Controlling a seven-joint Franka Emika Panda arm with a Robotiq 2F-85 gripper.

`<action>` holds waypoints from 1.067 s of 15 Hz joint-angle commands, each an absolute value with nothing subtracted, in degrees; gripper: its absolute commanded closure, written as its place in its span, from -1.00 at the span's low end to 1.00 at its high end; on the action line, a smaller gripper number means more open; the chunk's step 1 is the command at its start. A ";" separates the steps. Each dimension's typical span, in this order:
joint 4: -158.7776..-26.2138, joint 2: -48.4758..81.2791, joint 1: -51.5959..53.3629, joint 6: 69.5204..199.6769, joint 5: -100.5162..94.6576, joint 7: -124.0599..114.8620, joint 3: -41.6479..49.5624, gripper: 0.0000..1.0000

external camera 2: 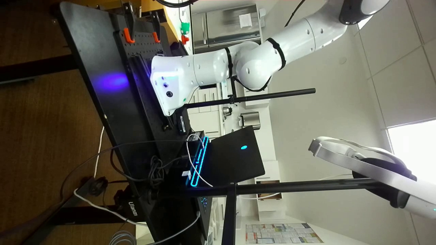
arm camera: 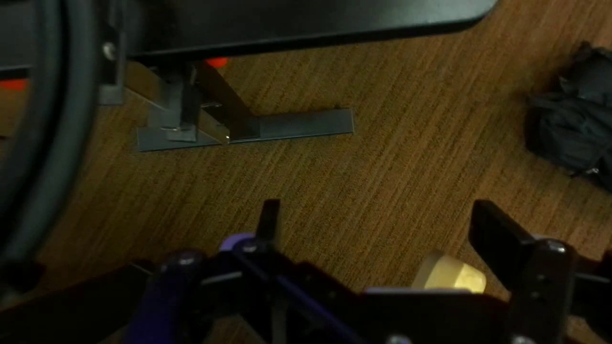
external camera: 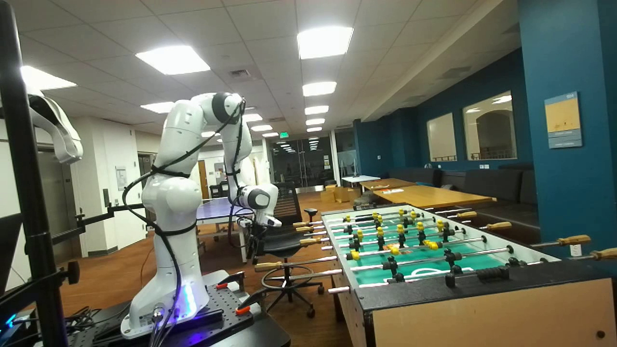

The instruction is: Move the throttle on the foosball table to the left

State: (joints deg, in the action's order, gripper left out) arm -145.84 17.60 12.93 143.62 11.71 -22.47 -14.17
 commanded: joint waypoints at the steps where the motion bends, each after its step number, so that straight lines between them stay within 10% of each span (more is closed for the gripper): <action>1: -150.05 3.97 14.50 136.53 8.08 -22.51 -13.16 -1.00; 16: -145.84 -24.67 4.79 123.91 6.95 -22.92 -7.71 -1.00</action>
State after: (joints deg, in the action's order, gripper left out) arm -147.17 -19.81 7.55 127.33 8.36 -20.45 -8.14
